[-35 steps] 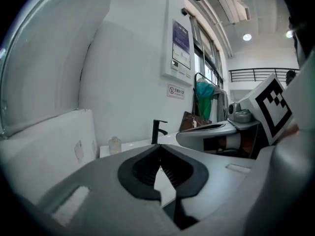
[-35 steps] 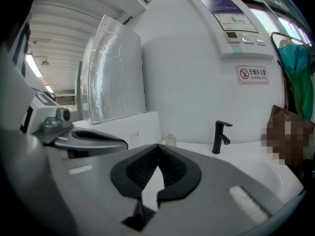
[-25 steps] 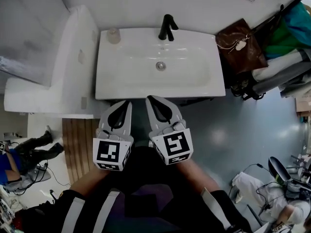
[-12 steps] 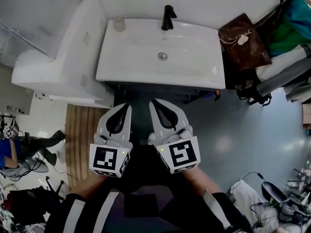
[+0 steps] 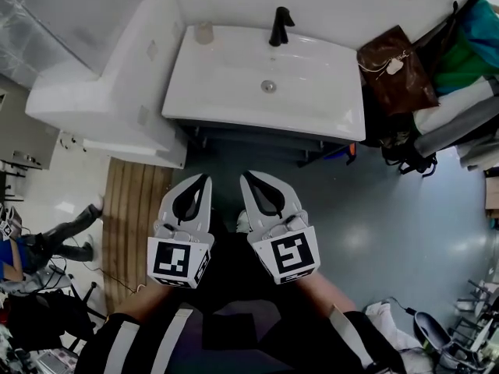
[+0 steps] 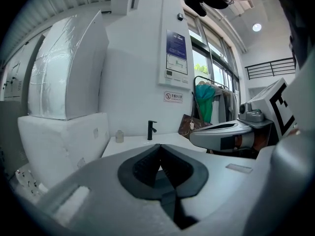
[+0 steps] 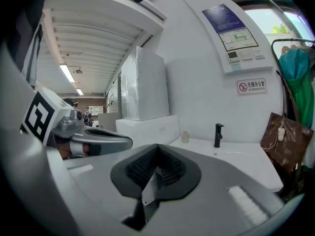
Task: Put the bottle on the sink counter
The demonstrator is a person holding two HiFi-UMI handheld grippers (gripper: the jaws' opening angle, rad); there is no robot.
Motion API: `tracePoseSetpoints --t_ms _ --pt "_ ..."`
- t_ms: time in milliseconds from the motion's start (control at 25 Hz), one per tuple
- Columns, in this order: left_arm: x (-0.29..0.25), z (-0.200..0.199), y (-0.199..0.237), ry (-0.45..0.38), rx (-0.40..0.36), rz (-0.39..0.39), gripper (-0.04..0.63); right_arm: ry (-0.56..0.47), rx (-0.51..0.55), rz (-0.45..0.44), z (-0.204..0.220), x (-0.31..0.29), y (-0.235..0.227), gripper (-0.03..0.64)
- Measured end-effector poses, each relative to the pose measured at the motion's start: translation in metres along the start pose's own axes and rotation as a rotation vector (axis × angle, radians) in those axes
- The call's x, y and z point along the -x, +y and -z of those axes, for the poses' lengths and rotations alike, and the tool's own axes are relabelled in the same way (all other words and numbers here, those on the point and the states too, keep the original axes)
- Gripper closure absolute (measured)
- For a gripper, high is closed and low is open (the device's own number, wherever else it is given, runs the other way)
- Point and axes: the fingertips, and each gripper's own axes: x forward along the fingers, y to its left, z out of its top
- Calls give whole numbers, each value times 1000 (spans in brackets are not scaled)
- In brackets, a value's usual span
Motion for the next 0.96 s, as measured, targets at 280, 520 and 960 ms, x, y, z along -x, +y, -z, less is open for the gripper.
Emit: tracePoseSetpoints --t_ms 280,520,960 --pt "13 1 5 -11 2 -28 592 -6 2 -19 0 0 11 617" --pt "16 0 8 -15 4 -37 592 -9 21 -25 2 0 13 617" --pt "7 -2 0 -16 -8 -16 592 -2 7 -6 4 3 2 617"
